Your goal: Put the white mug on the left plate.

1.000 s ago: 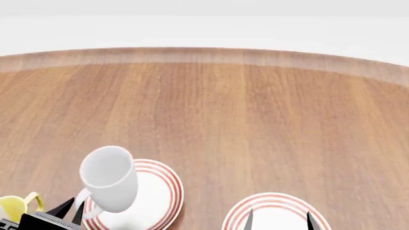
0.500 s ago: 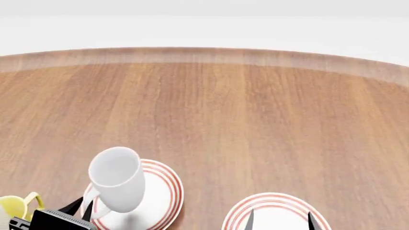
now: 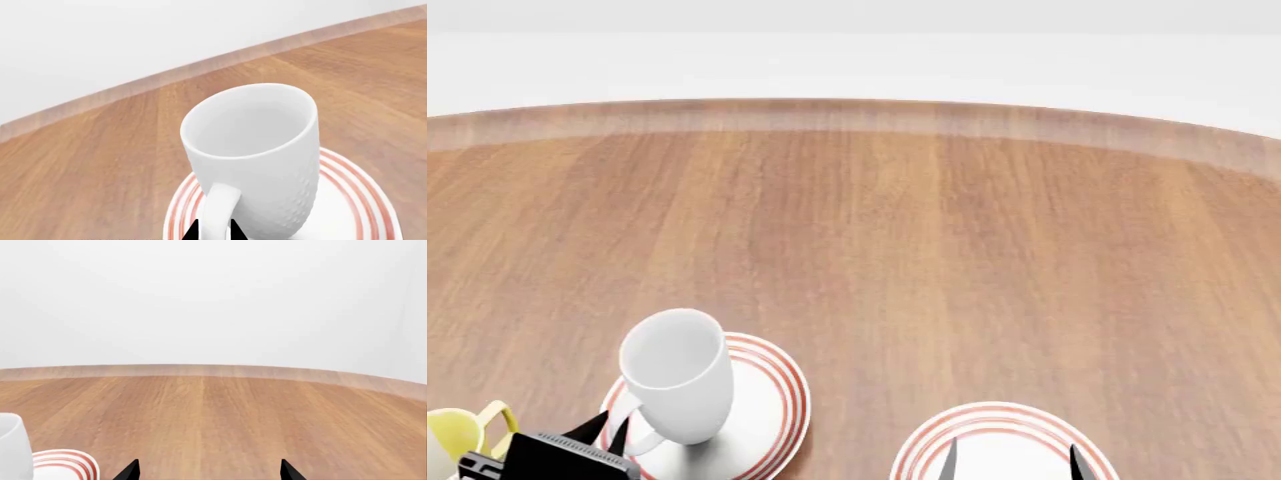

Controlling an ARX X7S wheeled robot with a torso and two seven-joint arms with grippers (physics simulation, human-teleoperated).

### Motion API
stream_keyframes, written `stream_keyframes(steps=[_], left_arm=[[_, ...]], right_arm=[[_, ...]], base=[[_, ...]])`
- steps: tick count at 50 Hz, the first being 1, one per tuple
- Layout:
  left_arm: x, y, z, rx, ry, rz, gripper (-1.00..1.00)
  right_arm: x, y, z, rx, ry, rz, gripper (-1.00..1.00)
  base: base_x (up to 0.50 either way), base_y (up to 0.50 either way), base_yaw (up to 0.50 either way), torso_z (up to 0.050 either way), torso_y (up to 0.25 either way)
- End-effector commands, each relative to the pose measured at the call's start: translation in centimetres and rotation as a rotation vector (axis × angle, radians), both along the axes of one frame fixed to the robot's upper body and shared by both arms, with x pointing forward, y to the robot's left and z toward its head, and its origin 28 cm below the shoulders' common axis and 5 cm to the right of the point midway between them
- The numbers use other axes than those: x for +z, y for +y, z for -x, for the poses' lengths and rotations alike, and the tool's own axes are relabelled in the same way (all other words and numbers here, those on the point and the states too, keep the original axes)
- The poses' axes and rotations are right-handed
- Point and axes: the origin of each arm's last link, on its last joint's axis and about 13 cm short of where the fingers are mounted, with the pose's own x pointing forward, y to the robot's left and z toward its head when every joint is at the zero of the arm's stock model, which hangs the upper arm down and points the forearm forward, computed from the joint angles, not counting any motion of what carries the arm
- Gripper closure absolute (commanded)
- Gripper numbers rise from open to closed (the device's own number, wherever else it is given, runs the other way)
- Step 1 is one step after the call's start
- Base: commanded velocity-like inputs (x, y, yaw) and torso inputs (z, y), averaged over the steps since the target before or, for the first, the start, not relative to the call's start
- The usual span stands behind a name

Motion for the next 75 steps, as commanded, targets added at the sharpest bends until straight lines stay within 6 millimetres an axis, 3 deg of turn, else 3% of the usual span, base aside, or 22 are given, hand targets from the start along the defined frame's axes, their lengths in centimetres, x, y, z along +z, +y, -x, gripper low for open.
stream_keyframes(steps=[1,6,7,25,51,64,75], left_arm=[[-0.1,-0.3,-0.5,0.005,-0.004,0.019,1.0],[0.1,-0.4,-0.5,0.02,-0.015,0.018,1.0],[0.1,-0.4,-0.5,0.021,-0.014,0.02,-1.0],[1.4,-0.3,0.1,0.027,-0.065,0.035,-1.0],[9.9,-2.2,7.0,-0.072,-0.407,0.125,-1.0],[12.3,-2.8,9.7,-0.118,-0.52,0.124,-1.0],[12.9,-3.1,11.4,-0.137,-0.56,0.137,-1.0]], right_arm=[[0.0,0.0,0.1,-0.001,-0.002,0.0,-1.0],[0.0,-0.1,0.1,-0.001,-0.001,-0.001,-1.0],[0.0,-0.1,0.1,-0.001,-0.002,0.0,-1.0],[0.5,0.0,-0.1,-0.002,-0.01,0.001,-1.0],[4.2,0.6,1.3,-0.016,-0.199,-0.023,-1.0],[5.6,1.2,2.4,0.004,-0.242,0.007,-1.0],[6.6,1.7,4.0,0.031,-0.284,0.015,-1.0]], base=[[0.0,0.0,0.0,0.0,0.0],[0.0,0.0,0.0,0.0,0.0],[0.0,0.0,0.0,0.0,0.0],[0.0,0.0,0.0,0.0,0.0],[0.0,0.0,0.0,0.0,0.0],[0.0,0.0,0.0,0.0,0.0],[0.0,0.0,0.0,0.0,0.0]])
